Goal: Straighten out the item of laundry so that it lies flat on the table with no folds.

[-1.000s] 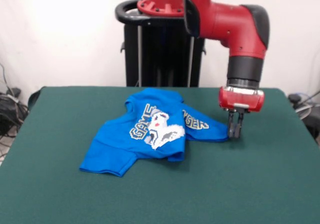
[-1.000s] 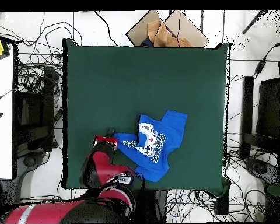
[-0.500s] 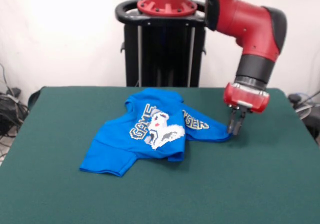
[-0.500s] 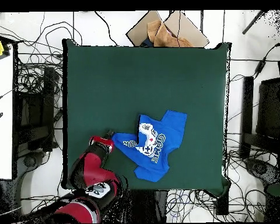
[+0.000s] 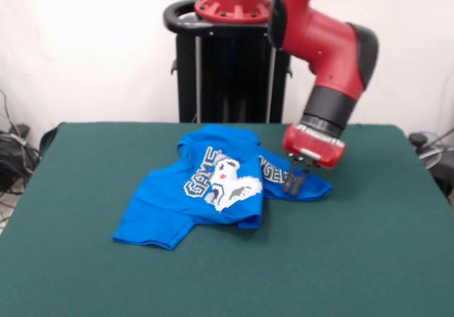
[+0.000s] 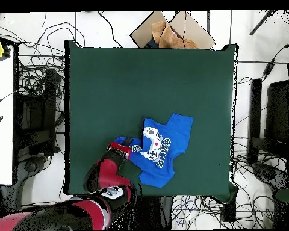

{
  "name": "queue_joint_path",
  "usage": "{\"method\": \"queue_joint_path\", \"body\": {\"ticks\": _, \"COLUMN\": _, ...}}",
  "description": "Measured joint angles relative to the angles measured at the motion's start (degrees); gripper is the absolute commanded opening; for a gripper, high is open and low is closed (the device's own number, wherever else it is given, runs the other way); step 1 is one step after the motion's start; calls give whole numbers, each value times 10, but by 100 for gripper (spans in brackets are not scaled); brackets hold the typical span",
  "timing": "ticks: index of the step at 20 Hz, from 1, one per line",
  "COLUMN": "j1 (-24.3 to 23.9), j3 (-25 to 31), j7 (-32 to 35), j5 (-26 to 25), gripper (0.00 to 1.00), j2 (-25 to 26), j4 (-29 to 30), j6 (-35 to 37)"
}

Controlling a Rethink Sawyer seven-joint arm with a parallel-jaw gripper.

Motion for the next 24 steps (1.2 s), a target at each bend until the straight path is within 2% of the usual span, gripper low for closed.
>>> {"method": "queue_joint_path", "body": {"ticks": 2, "j1": -15, "j3": -3, "j7": 0, "j5": 0, "gripper": 0, "j2": 1, "j4": 0, "j6": 0}}
{"method": "queue_joint_path", "body": {"ticks": 3, "j1": -27, "j3": -3, "j7": 0, "j5": 2, "gripper": 100, "j2": -4, "j4": 0, "j6": 5}}
{"method": "queue_joint_path", "body": {"ticks": 7, "j1": -28, "j3": -4, "j7": 0, "j5": 11, "gripper": 100, "j2": -10, "j4": 0, "j6": 17}}
{"method": "queue_joint_path", "body": {"ticks": 10, "j1": -22, "j3": -5, "j7": 0, "j5": 25, "gripper": 100, "j2": -41, "j4": 0, "j6": 82}}
{"method": "queue_joint_path", "body": {"ticks": 12, "j1": -15, "j3": -9, "j7": 0, "j5": 28, "gripper": 100, "j2": -74, "j4": 0, "j6": 158}}
{"method": "queue_joint_path", "body": {"ticks": 16, "j1": 7, "j3": -32, "j7": 0, "j5": 34, "gripper": 100, "j2": -103, "j4": -2, "j6": 239}}
{"method": "queue_joint_path", "body": {"ticks": 20, "j1": 25, "j3": -60, "j7": 0, "j5": 40, "gripper": 100, "j2": -89, "j4": -16, "j6": 235}}
{"method": "queue_joint_path", "body": {"ticks": 24, "j1": 42, "j3": -99, "j7": 0, "j5": 55, "gripper": 100, "j2": -35, "j4": -45, "j6": 180}}
